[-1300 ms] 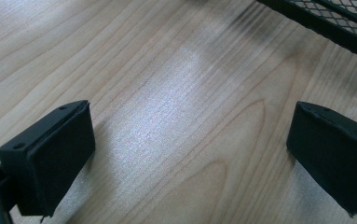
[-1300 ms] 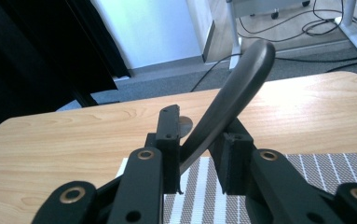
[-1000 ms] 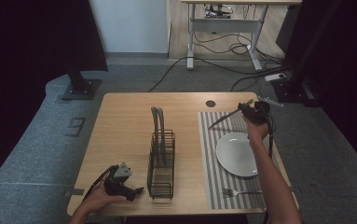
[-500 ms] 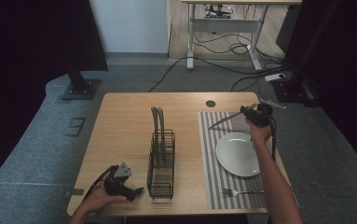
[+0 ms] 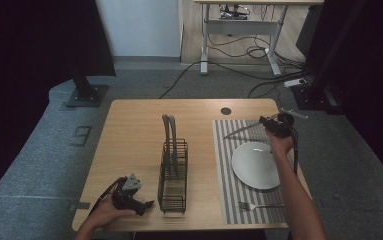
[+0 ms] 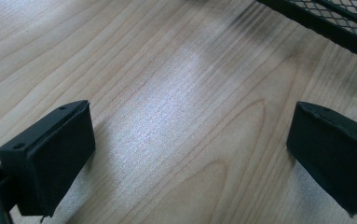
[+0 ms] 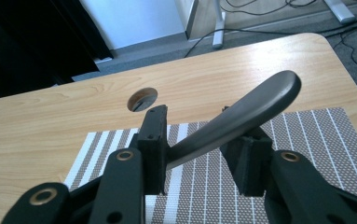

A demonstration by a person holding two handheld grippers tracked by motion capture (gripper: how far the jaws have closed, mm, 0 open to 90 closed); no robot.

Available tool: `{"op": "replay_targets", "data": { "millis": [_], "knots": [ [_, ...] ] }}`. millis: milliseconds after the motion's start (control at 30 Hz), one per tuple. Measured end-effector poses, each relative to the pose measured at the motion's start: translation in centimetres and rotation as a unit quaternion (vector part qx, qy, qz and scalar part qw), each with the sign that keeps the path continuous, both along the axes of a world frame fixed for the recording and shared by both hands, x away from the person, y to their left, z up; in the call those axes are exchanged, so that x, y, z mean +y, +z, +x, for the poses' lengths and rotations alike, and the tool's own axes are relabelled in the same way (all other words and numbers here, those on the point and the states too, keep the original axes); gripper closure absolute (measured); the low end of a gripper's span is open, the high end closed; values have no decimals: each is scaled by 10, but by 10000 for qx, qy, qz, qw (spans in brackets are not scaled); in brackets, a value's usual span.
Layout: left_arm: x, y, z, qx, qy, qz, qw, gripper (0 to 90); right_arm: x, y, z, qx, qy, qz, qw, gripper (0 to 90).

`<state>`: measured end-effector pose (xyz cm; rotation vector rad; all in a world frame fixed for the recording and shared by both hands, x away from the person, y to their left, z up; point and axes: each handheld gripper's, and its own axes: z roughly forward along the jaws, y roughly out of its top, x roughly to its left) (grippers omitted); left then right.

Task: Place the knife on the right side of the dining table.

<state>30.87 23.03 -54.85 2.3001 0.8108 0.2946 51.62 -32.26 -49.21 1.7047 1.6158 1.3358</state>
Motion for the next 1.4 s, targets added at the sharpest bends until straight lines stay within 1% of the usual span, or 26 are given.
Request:
{"op": "replay_targets", "data": {
  "millis": [367,567,767,1033,1100,1333,1400],
  "knots": [
    [0,0,0,1,0,0,10000,8,-3,-4,1,190,-81,30,9998,583],
    [0,0,0,0,-1,0,10000,8,-6,-8,2,338,-166,54,9993,561],
    [0,0,0,0,0,0,10000,8,-5,-9,3,339,-211,-39,9992,544],
    [0,0,0,0,0,0,10000,8,-7,-12,4,437,-274,-28,9987,522],
    [0,0,0,0,0,1,10000,8,-7,-15,4,386,-326,-48,9987,517],
    [0,0,0,0,0,0,10000,8,-14,-28,2,540,-412,228,9974,500],
    [0,0,0,0,0,0,10000,8,-16,-31,3,615,-429,289,9968,493]
  ]
}}
